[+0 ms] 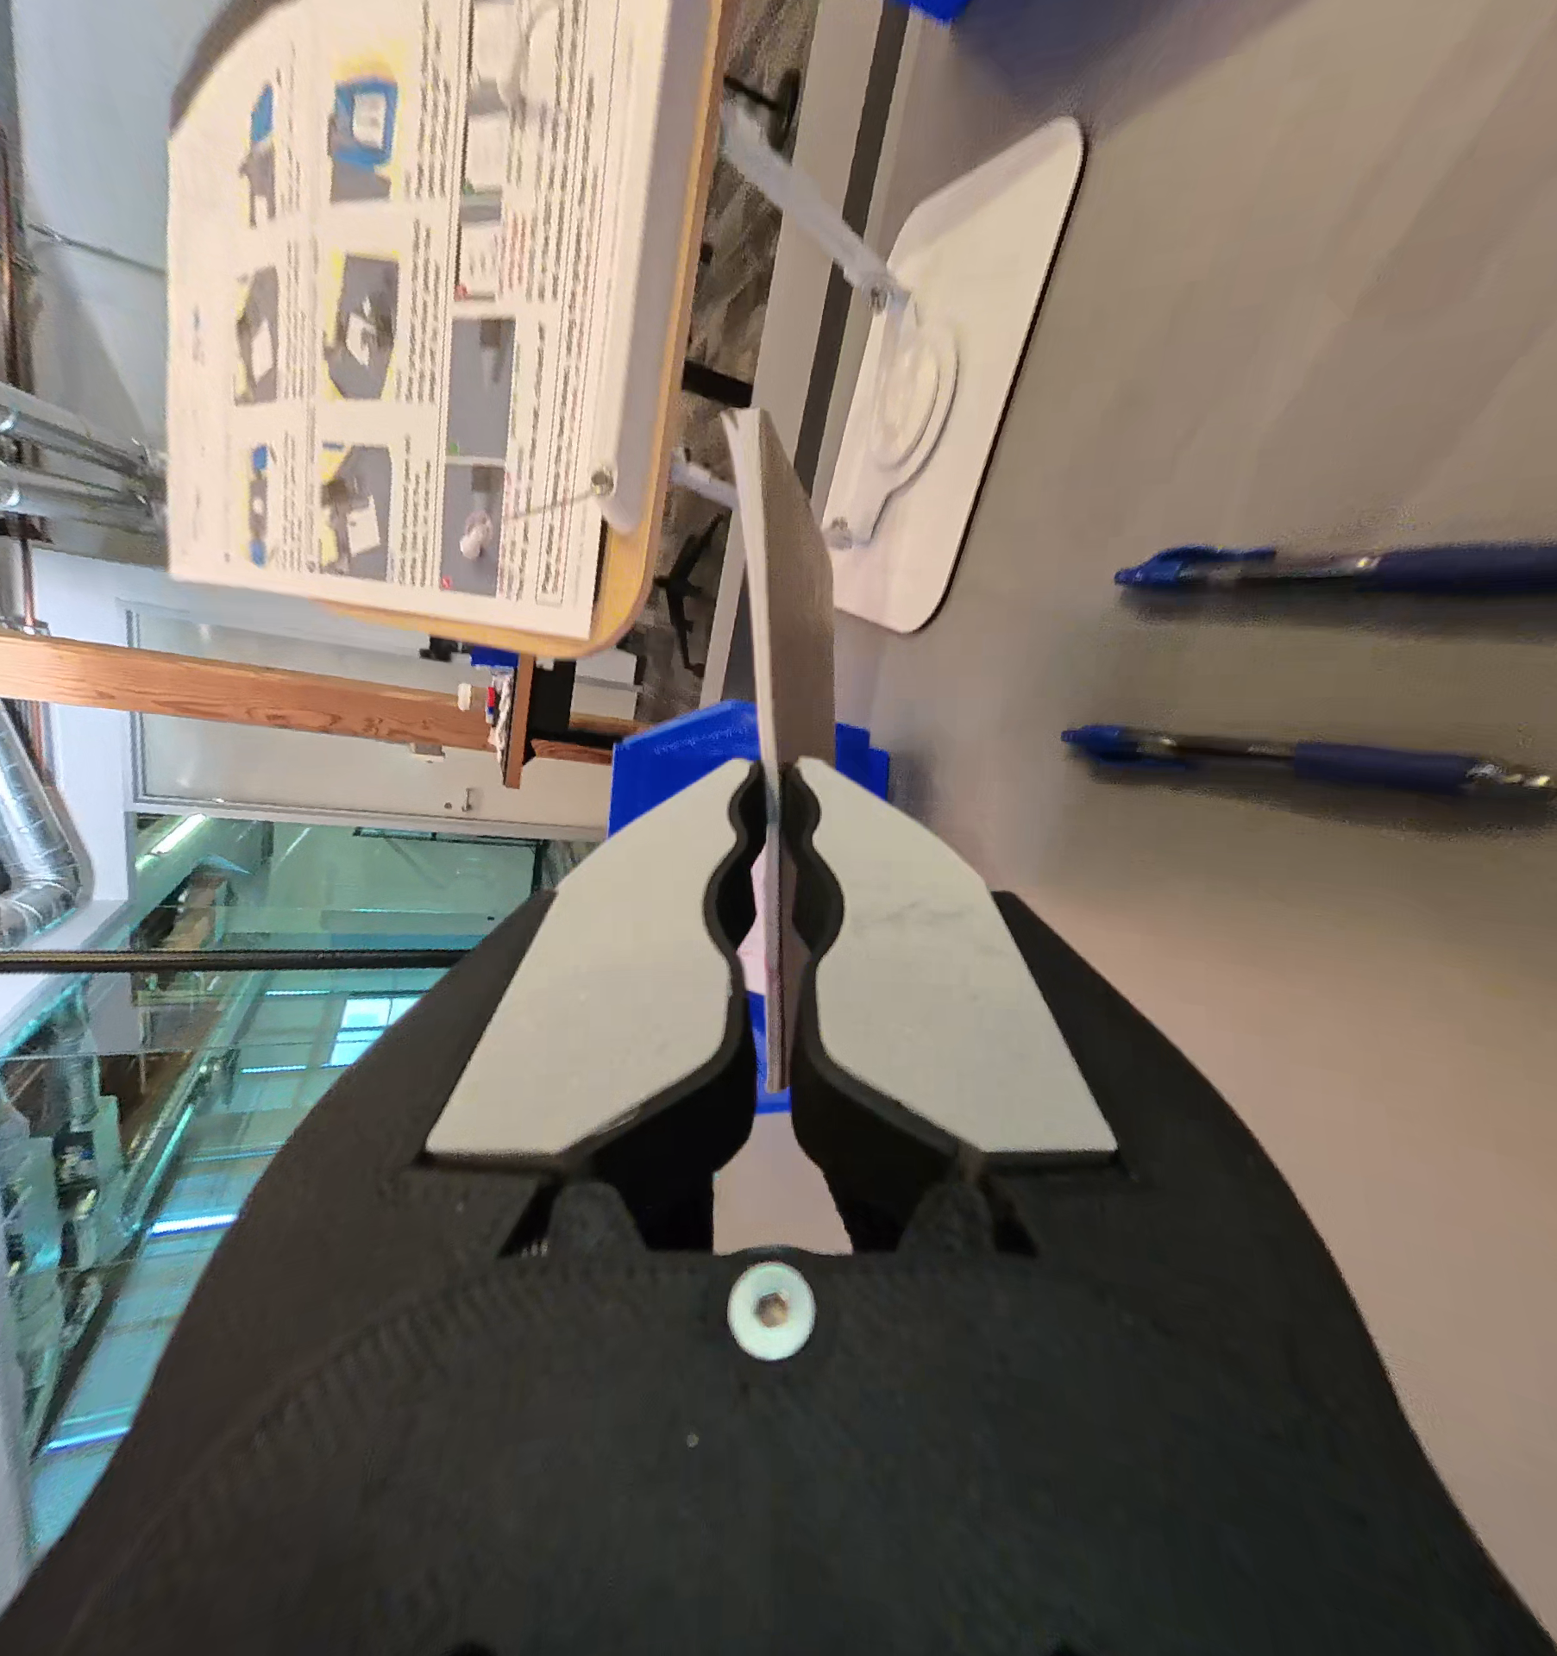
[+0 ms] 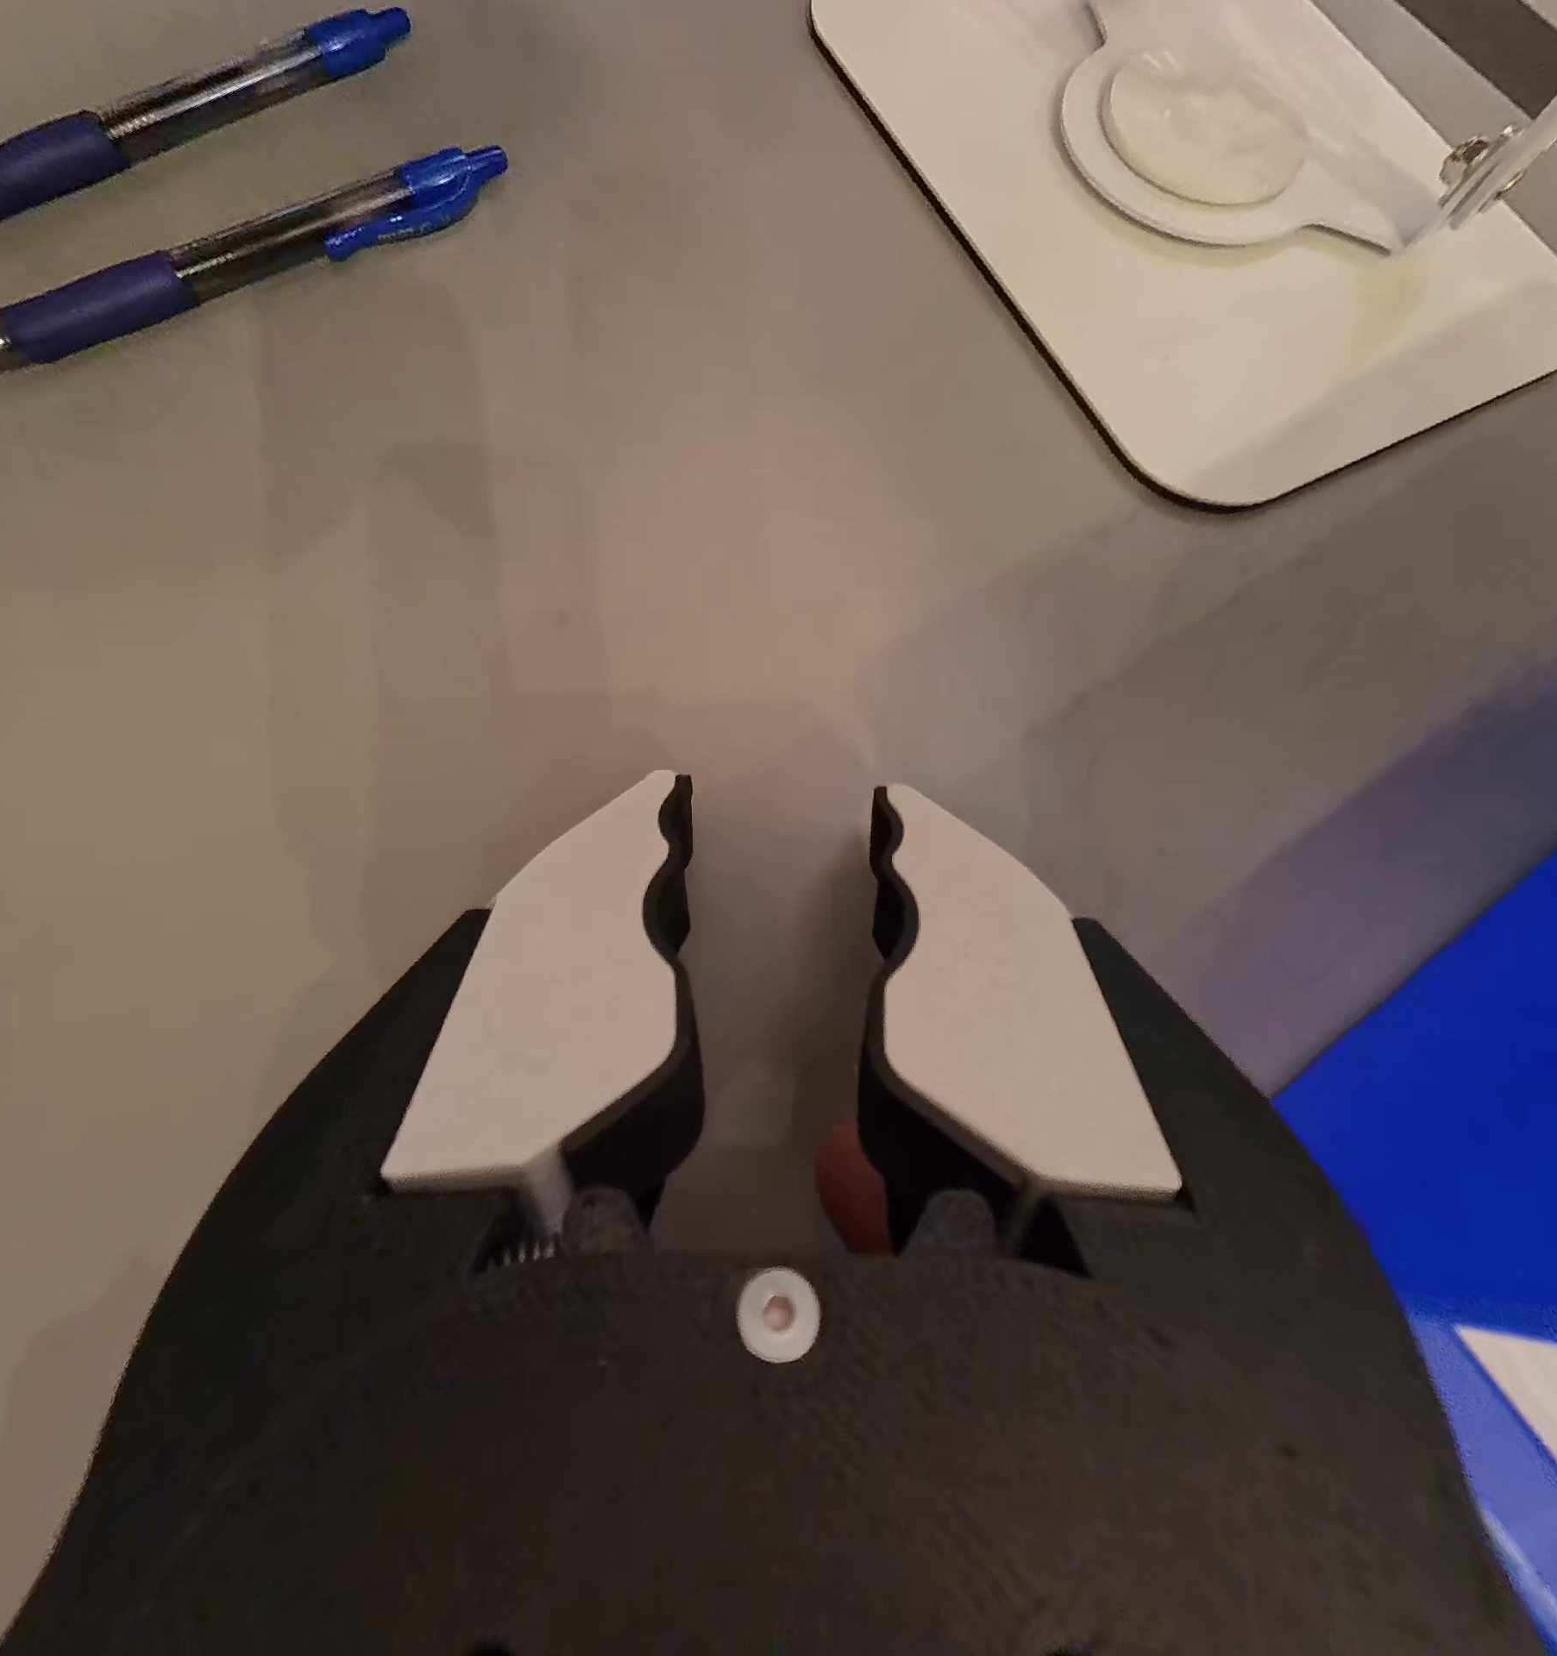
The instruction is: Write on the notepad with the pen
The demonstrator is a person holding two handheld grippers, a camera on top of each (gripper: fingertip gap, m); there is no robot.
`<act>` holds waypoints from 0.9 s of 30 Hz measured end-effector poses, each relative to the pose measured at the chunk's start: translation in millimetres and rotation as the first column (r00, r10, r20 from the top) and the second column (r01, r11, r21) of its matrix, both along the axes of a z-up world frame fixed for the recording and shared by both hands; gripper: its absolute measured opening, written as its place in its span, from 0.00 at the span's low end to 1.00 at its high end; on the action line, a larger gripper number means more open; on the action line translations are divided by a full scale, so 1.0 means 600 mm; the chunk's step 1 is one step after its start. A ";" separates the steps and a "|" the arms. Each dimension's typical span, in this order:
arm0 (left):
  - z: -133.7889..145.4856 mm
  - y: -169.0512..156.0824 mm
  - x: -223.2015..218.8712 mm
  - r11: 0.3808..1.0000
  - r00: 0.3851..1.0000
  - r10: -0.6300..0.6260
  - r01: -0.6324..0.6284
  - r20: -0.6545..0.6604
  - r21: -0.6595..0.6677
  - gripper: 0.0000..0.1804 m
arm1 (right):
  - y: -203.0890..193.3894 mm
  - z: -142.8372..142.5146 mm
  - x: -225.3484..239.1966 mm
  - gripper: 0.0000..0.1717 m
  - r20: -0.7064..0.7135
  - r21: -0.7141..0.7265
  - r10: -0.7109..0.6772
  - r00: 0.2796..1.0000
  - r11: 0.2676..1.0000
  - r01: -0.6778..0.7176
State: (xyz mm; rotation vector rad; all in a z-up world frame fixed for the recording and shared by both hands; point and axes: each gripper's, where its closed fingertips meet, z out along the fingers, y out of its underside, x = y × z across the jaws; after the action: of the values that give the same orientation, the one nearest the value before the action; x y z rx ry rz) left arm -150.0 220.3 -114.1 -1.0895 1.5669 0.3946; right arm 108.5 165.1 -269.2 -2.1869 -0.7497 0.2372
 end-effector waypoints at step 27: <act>-0.186 -0.147 0.191 0.835 0.995 -0.067 0.014 -0.075 -0.550 0.37 | -0.026 0.022 0.016 0.22 -0.112 0.030 -0.007 0.994 1.000 0.011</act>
State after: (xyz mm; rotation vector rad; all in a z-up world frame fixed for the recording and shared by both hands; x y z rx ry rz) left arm -35.5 131.8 -226.0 -1.4865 1.8400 -0.0531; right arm 117.9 149.3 -256.0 -2.1292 -0.6767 0.3388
